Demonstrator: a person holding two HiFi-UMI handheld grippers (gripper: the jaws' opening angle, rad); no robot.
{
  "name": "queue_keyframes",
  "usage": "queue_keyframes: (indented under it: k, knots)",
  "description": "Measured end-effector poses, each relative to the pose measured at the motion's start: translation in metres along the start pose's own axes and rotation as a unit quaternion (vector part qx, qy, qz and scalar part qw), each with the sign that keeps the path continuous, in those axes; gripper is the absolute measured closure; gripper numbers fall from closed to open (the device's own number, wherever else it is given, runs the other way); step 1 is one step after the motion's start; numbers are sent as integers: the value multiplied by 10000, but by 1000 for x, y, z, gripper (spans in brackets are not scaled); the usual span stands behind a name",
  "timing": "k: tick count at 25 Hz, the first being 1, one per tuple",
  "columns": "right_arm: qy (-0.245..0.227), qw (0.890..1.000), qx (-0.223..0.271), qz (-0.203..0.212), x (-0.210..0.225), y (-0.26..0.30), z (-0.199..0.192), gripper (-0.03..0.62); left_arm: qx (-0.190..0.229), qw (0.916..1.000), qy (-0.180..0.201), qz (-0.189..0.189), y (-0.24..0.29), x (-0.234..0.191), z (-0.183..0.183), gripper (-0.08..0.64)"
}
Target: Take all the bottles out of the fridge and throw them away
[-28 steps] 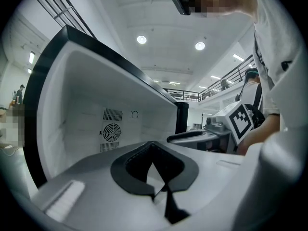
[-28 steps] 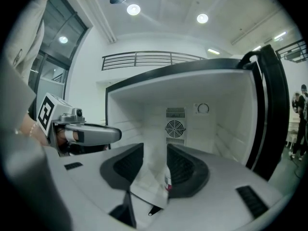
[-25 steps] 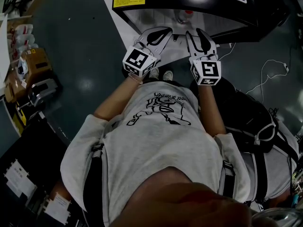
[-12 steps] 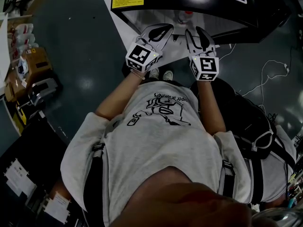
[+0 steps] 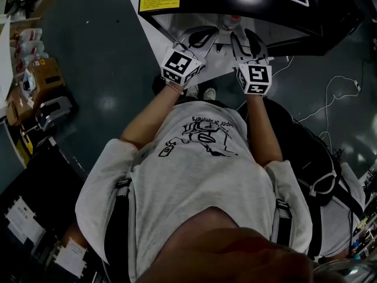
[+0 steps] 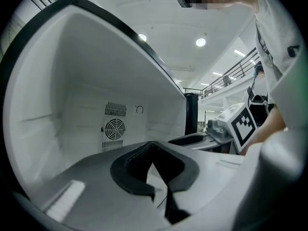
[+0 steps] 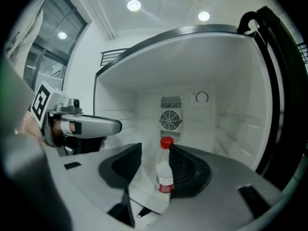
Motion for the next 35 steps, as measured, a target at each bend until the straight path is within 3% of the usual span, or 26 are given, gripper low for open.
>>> queue_keyframes:
  k: [35]
  knots:
    - [-130,9994,-325,22,25,62,-26,393,-355,9993,-76,105,38,-33,-33,551]
Point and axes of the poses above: the fingertips, and each gripper's own axes: y forward along the fingers, x to its right, z out of its top, the point moved 5 cm from there along -y, backward along the fingers, and after that the axes turned 6 degrees about x, right-handed, at the moved point
